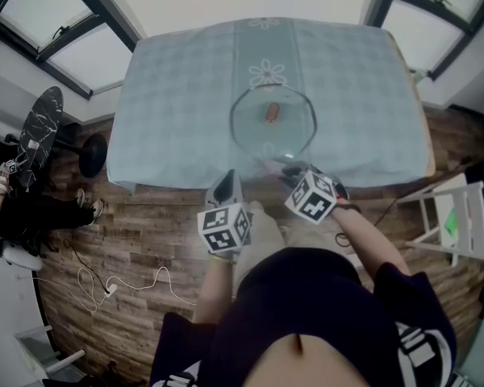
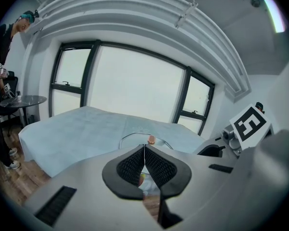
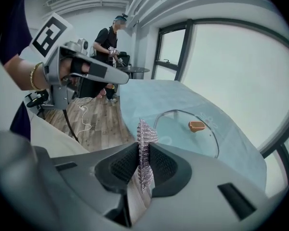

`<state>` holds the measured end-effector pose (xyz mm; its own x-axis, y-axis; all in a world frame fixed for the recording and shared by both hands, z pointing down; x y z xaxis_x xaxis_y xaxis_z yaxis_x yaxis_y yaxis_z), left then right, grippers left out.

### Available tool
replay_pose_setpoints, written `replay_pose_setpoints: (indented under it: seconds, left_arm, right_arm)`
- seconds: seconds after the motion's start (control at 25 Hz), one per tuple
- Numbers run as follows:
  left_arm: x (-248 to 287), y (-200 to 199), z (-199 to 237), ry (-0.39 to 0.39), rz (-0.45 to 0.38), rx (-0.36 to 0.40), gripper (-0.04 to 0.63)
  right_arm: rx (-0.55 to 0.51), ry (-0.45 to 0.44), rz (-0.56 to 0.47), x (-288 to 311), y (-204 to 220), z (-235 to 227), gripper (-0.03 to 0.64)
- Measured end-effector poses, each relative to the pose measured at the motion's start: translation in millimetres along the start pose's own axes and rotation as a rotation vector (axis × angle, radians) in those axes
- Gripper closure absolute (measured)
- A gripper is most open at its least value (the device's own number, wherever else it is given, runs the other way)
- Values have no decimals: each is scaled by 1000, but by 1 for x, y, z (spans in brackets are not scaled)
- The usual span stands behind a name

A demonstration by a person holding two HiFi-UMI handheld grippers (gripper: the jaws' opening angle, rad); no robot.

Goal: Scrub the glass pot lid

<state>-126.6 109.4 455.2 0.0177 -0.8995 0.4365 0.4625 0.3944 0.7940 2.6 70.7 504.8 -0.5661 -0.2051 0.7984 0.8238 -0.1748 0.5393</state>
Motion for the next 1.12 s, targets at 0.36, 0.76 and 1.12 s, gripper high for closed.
replay_pose_setpoints:
  seconds: [0.36,0.76,1.12]
  left_arm:
    - [29,0,-14,46,40,51,591]
    - [96,-3,-28,104,104,101,447]
    - [173,6,-44,126,181,133,331]
  right_arm:
    - [203,158,-145,-52,7,-14,551]
    - [425,268,-242,-88,33,-53,551]
    - [506,315,-253,-97,58,-100,551]
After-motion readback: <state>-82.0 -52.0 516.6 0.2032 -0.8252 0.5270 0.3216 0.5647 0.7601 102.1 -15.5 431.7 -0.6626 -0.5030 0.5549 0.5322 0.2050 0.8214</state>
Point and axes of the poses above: the fingertips, and each gripper's own axes: x forward along the fingers, z to its left, y out of its underside, the point moved 3 cm from there along -x, backward along the fingers, and after that the axes turned 13 degrees about -x, right-handed, at the moved point
